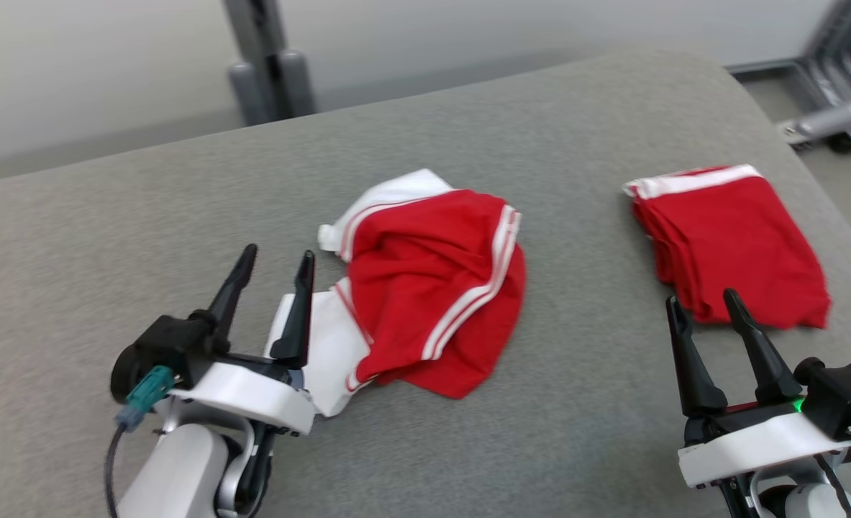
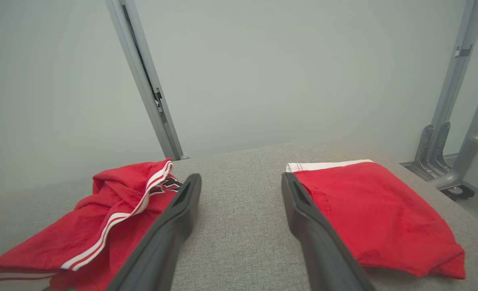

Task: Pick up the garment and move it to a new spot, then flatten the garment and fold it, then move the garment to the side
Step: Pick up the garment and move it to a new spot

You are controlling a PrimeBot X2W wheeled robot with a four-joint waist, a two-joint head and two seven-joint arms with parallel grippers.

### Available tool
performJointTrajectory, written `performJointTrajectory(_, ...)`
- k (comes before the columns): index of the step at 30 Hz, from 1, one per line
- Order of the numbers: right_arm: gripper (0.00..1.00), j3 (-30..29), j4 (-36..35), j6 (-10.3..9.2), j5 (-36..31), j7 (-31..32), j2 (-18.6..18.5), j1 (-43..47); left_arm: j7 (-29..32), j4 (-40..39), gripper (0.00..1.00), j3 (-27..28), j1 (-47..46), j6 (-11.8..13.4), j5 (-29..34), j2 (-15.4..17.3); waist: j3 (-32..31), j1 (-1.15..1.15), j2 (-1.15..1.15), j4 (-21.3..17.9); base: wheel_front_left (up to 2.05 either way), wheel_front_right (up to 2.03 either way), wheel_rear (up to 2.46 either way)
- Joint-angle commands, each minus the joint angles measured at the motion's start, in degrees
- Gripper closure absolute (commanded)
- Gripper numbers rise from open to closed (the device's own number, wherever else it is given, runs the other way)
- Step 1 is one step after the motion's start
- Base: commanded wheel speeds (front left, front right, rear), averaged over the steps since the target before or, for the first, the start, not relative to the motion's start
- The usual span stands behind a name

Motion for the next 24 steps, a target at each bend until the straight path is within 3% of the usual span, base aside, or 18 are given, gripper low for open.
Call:
performJointTrajectory(1,0.0,-0.6,-0.1,0.01,-0.8,0.4,-0.3,-0.4,-0.3,-1.1,0.0,1.0,1.1,0.9,0.2,1.0,-1.4,0.0,0.0,4.4,0.0,0.0,0.0)
performJointTrajectory(11,0.0,-1.1,-0.2,0.01,-3.0,2.0,-0.3,-0.1,-0.5,-6.7,0.0,8.1,7.1,4.1,-0.3,5.5,-3.4,0.0,0.0,11.6,0.0,0.0,0.0)
performJointTrajectory(24,0.0,-2.6,-0.8,0.01,-4.1,3.4,-0.3,3.6,1.3,-13.7,0.0,11.2,16.4,6.8,-0.4,10.1,-7.8,0.0,0.0,12.9,0.0,0.0,0.0)
